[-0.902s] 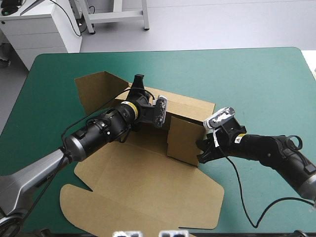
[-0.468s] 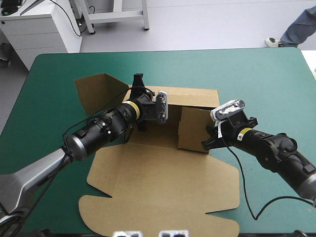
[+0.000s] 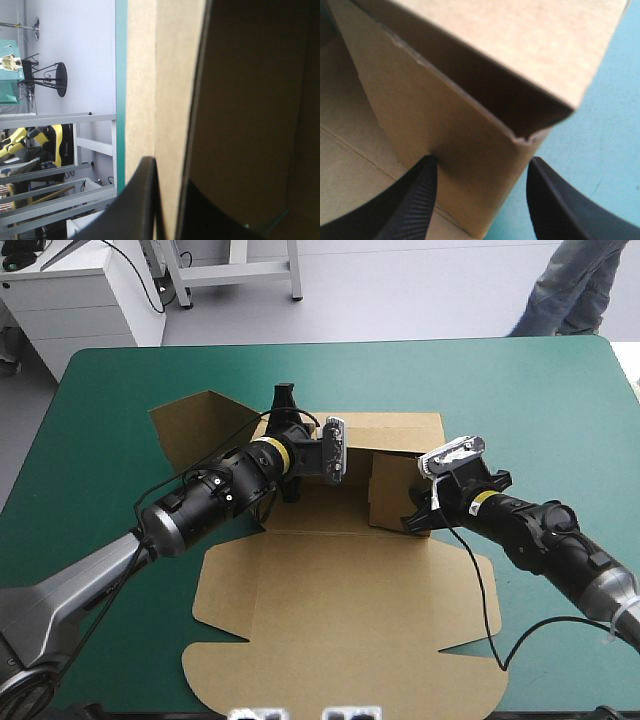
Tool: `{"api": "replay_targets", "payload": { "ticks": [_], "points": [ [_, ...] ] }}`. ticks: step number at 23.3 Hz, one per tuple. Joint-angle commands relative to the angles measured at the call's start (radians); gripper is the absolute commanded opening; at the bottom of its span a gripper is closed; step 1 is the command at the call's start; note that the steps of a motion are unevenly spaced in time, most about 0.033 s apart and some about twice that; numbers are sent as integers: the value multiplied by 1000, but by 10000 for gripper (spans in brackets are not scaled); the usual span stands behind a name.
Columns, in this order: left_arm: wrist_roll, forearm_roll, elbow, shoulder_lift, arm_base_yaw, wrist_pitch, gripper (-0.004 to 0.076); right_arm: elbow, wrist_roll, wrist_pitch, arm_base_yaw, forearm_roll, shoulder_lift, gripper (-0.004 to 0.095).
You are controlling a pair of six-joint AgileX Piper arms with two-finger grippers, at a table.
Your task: Fold the box
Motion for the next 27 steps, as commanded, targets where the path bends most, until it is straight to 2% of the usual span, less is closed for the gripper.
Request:
{"api": "replay_targets", "payload": {
  "ticks": [1,9,19,21,24,27],
  "points": [
    [33,-89,-16,-25,-16,84,-8,-31,-4,-135,-8,-4,33,504],
    [80,-75,-16,-25,-16,112,-8,-31,-33,-316,-8,-6,100,504],
    [84,-67,-14,21,-16,140,-8,-31,-38,-446,-8,-27,127,485],
    [84,-59,-14,42,-16,155,-8,-31,-13,-444,-8,-27,145,402],
    [84,-56,-14,44,-16,131,-8,-31,-11,-442,-8,-27,192,-26],
    [84,-56,-14,44,-16,134,-8,-31,-6,-446,-8,-13,201,-18]
  ]
}}
